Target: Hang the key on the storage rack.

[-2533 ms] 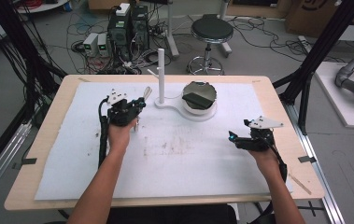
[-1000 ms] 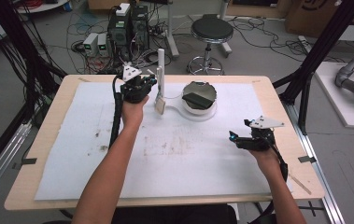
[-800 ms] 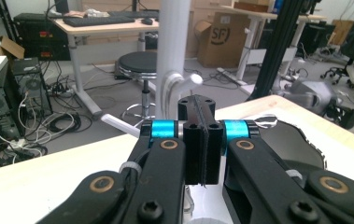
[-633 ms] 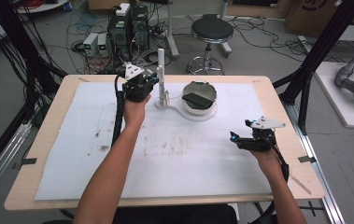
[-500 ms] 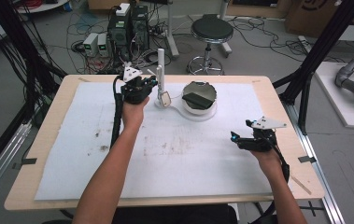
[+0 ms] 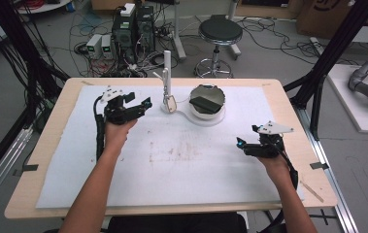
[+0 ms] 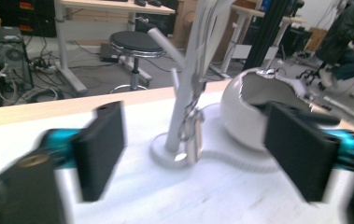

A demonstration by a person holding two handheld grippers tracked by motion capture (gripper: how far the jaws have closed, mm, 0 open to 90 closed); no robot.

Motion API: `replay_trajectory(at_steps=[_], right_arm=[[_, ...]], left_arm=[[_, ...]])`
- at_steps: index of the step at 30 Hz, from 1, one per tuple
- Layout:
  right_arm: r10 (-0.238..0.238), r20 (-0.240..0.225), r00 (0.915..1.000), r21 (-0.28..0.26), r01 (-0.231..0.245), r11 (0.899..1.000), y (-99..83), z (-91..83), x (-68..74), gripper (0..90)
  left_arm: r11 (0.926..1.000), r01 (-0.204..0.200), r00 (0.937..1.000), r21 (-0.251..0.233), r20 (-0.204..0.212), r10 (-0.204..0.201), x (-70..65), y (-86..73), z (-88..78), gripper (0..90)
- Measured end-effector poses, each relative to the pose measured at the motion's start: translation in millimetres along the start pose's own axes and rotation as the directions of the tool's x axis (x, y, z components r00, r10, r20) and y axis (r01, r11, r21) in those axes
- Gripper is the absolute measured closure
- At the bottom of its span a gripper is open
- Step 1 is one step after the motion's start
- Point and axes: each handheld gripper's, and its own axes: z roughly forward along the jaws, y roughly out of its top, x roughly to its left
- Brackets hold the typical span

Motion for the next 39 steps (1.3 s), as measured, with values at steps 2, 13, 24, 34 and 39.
replay_trajectory(at_steps=[2, 13, 24, 34, 39], right_arm=[[-0.001, 0.000, 1.0000, 0.002, 0.001, 1.000, 0.7, 1.6, 0.7, 21.7], [0.013, 0.020, 0.9997, -0.004, -0.013, 1.000, 2.8, 1.3, 0.5, 21.2], [0.028, 0.029, 0.9992, 0.000, -0.028, 1.000, -0.6, 0.7, -4.4, 21.2], [0.012, 0.031, 0.9995, 0.009, -0.012, 1.000, 1.2, 4.6, -0.4, 21.2], [0.015, 0.032, 0.9994, 0.000, -0.015, 1.000, 3.1, 3.6, 1.0, 21.2]], left_arm=[[0.9999, -0.003, 1.0000, 0.010, 0.005, 0.003, 4.2, -6.5, -6.9, 17.4], [0.9972, -0.073, 0.9973, 0.020, 0.010, 0.072, 16.0, -39.0, -44.4, 18.8], [0.9978, -0.067, 0.9975, -0.002, 0.022, 0.067, 16.7, -47.9, -58.7, 18.8], [0.9991, -0.041, 0.9991, -0.012, -0.008, 0.041, 19.2, -49.7, -70.1, 18.8], [0.9991, -0.041, 0.9991, -0.013, -0.007, 0.041, 18.4, -50.6, -74.1, 18.9]])
